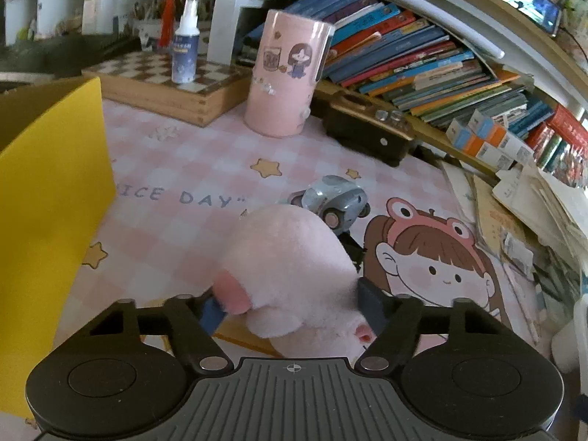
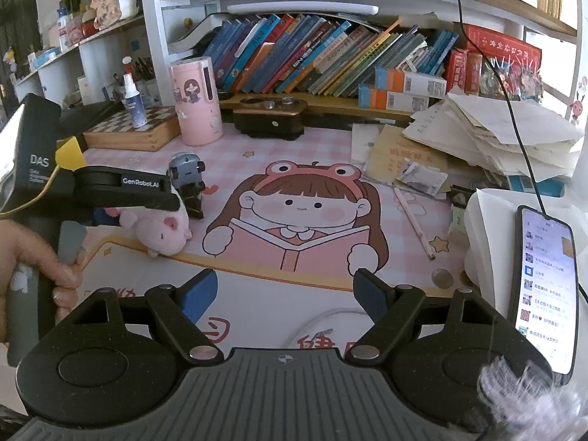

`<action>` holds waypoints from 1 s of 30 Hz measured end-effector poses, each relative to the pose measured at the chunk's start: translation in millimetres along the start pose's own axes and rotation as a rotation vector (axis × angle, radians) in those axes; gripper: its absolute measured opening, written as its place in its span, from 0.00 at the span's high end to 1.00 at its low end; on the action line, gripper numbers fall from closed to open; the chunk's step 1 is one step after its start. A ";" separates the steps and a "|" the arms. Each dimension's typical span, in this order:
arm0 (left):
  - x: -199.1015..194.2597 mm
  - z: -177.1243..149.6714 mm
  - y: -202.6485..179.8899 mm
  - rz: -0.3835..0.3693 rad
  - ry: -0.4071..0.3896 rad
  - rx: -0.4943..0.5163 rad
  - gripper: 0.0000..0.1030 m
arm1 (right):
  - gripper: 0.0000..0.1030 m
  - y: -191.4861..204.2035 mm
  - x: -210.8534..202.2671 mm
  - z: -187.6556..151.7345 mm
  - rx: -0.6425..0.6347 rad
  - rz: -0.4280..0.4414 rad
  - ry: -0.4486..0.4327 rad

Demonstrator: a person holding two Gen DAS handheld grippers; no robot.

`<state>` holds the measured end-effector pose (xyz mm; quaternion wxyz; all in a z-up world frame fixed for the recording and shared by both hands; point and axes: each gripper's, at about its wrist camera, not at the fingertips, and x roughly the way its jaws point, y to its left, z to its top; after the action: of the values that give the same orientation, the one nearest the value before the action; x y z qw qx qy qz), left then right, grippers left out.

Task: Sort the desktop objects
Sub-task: 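Close the left gripper on the pink plush pig, then lift the pig with the left gripper while the right gripper grasps the gray robot toy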

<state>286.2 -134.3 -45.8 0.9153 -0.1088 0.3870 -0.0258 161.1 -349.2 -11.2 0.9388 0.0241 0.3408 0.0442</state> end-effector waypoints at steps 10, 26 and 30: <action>-63.2 -17.0 13.4 -0.051 -0.072 0.013 0.39 | 0.23 5.4 9.9 3.2 0.043 0.056 0.007; -156.7 -42.5 55.6 0.039 -0.198 -0.005 0.39 | 0.24 57.9 80.1 32.3 -0.113 0.200 -0.025; -166.2 -46.4 55.5 0.048 -0.223 0.015 0.39 | 0.24 71.8 102.1 44.6 -0.165 0.227 -0.059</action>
<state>134.8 -66.7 27.4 0.9537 -0.0950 0.2852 0.0053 262.9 -268.3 -36.7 0.9361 -0.0136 0.3034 0.1774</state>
